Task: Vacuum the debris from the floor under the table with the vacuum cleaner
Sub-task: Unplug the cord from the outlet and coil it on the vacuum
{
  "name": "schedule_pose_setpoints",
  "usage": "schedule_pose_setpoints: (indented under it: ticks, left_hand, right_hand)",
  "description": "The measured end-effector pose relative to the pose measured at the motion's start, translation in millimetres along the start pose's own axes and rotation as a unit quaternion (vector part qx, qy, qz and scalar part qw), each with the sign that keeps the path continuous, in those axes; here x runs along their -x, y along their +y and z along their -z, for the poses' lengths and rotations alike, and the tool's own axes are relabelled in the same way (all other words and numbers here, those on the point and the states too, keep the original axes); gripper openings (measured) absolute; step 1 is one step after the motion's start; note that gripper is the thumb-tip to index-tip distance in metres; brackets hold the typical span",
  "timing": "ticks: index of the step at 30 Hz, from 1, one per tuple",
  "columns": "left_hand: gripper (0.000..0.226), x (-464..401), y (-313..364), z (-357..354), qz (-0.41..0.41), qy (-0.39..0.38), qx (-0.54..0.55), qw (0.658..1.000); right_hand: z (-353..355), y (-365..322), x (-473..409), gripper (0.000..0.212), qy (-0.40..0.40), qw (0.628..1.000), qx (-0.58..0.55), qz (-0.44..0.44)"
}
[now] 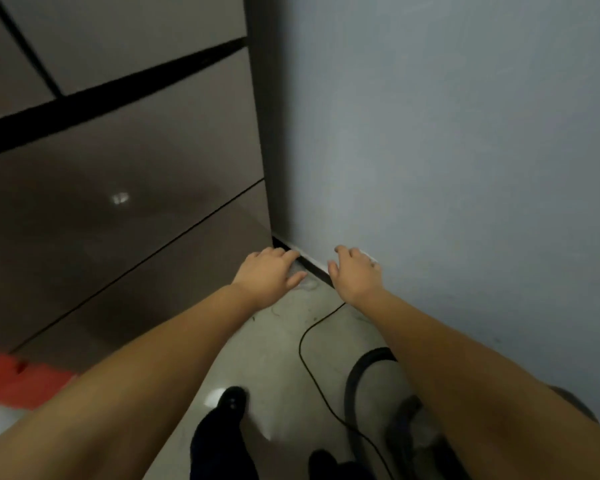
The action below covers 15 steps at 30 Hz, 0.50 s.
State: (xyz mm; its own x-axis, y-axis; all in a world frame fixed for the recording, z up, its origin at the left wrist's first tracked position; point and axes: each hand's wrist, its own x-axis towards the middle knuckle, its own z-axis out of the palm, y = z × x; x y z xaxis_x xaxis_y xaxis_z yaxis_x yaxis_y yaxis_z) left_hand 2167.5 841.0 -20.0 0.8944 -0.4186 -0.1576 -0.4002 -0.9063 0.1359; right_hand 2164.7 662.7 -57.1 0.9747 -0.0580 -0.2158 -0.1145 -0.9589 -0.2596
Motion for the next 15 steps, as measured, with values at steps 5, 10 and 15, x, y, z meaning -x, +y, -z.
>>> schedule_pose_setpoints:
  ticks: [5,10,15]
  left_hand:
    - [0.051,-75,-49,-11,-0.105,-0.03,-0.012,0.994]
    - [0.051,-142,-60,-41,-0.194,-0.069,-0.021,0.978]
    - [0.052,-219,-51,-113,-0.24,-0.069,-0.01,0.968]
  right_hand:
    - [-27,-11,-44,0.044,-0.006,0.987,-0.084,-0.135]
    - [-48,0,-70,0.046,-0.022,0.965,-0.127,-0.228]
    - [-98,52,-121,0.047,-0.01,0.936,-0.166,-0.311]
